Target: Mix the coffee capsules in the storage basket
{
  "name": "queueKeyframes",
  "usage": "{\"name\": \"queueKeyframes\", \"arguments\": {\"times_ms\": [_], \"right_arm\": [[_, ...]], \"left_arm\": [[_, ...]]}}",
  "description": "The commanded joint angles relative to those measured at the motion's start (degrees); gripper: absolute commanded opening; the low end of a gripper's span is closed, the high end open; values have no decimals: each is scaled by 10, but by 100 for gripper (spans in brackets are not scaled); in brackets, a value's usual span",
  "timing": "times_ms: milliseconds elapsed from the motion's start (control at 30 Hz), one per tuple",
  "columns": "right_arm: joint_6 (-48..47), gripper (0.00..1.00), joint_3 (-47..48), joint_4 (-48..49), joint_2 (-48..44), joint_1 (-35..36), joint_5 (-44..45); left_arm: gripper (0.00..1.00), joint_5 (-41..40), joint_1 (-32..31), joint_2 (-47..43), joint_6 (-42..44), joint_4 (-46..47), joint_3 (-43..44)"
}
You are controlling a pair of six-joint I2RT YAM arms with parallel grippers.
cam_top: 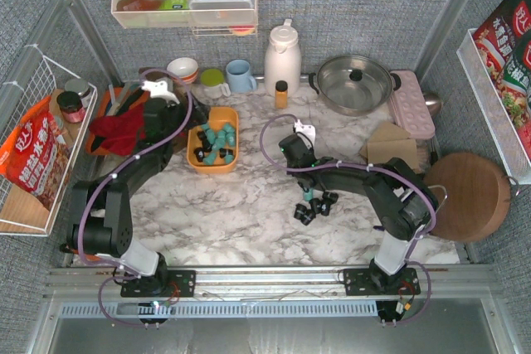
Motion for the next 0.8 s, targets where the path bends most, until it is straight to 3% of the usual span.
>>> {"name": "queueKeyframes", "arguments": {"times_ms": [0,267,567,767], "right_arm": [[-1,41,7,-44,13,-5,-35],[-5,41,20,-47,22,-12,-46],[-27,15,14,-54,-25,-12,-49],[-66,13,-3,-53,-120,-9,-86]], "left_arm": [[99,40,9,7,-29,33,13],[99,33,8,-2,-19,24,16],[99,41,-4,-5,5,42,8],[98,48,-38,-13,75,53,3]]}}
